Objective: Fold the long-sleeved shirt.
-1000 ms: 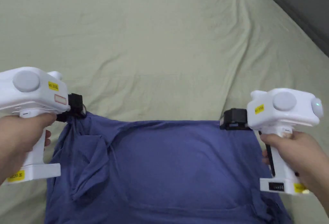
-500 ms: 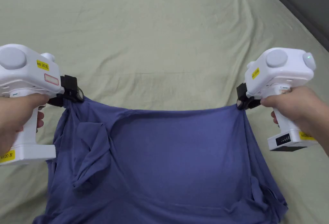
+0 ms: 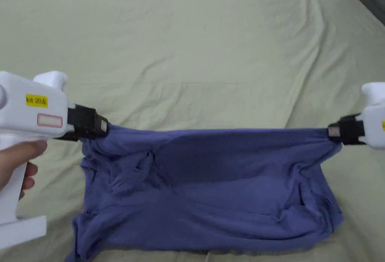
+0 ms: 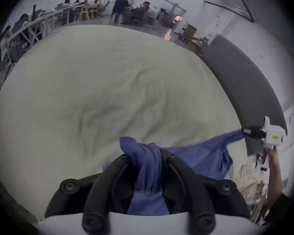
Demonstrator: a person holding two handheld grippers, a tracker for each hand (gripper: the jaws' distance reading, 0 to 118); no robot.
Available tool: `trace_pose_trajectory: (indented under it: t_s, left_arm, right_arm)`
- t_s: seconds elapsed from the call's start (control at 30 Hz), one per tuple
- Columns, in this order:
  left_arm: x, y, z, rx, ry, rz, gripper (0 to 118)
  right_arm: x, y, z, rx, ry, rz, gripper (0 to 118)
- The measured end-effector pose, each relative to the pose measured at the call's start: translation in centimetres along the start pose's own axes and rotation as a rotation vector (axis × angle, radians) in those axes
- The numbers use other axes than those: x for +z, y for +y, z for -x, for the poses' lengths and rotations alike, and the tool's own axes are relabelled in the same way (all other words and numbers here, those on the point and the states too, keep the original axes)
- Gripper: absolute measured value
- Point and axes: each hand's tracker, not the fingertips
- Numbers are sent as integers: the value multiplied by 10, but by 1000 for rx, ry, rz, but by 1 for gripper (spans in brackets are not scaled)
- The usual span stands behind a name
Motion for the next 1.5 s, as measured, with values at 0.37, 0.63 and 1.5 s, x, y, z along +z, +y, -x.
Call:
trace_pose_trajectory:
  t_s: [0.37,0.63,1.5]
  left_arm:
    - [-5,-140,10,82,58,157,24]
    - [-19,-154,13,132,91,71,44]
    - [-41,-144,73,308,-254,33,117]
  right_arm:
    - [-18,-144,16,64,-19,178,0]
    - [-36,-144,-5,-115,31,209,10]
    - [44,-141,38,-358,469,-71,0]
